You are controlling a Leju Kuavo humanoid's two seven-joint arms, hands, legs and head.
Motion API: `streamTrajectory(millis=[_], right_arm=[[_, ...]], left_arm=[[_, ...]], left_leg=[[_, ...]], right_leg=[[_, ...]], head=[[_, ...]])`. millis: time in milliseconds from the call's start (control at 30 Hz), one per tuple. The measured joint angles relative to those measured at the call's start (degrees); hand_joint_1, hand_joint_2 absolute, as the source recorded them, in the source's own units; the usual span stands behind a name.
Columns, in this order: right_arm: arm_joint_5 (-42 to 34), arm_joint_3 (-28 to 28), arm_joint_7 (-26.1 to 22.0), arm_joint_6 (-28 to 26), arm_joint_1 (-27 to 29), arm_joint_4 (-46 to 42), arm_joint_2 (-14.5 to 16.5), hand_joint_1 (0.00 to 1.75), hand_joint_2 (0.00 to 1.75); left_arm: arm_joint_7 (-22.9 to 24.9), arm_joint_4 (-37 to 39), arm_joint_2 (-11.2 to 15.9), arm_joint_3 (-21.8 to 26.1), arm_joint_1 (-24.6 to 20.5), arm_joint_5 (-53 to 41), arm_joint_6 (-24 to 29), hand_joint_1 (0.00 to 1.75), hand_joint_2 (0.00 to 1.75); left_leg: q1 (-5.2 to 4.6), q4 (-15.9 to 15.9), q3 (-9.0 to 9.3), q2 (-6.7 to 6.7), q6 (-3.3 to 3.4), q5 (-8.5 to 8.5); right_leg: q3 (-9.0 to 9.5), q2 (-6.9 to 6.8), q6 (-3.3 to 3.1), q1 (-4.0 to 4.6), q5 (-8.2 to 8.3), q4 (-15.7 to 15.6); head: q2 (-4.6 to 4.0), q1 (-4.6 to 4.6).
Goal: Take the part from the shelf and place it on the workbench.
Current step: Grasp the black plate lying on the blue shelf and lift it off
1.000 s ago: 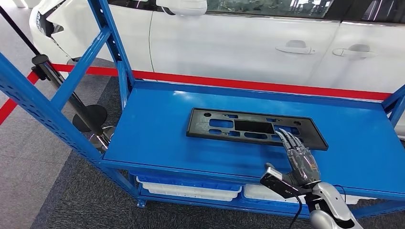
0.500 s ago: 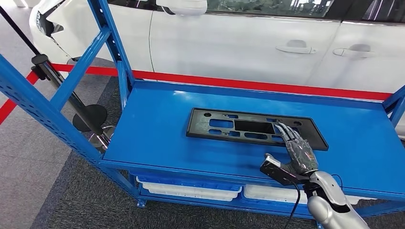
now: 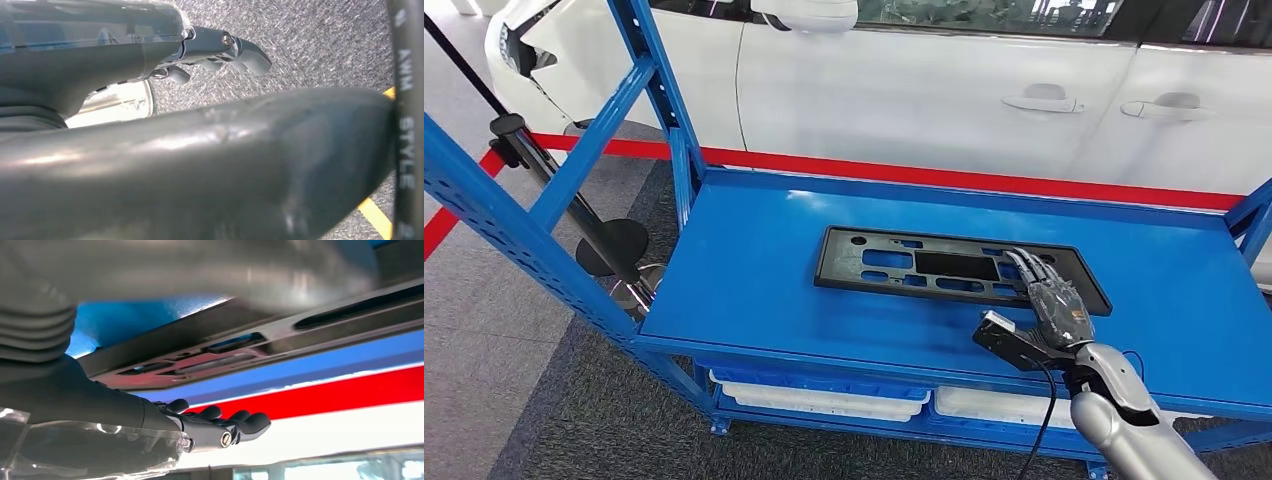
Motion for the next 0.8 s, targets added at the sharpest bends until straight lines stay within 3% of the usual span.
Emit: streamTrajectory(millis=[800], right_arm=[[0.95, 0.48, 2.45, 0.58, -2.46, 6.30, -1.91, 0.00, 1.75]], left_arm=[[0.01, 0.00, 0.30, 0.00, 0.00, 0.75, -0.66, 0.00, 0.00]], left_leg=[[0.00, 0.00, 0.09, 0.00, 0.00, 0.00]], right_leg=[[0.07, 0.00, 0.00, 0.00, 0.00, 0.00]], head=[[0.00, 0.00]])
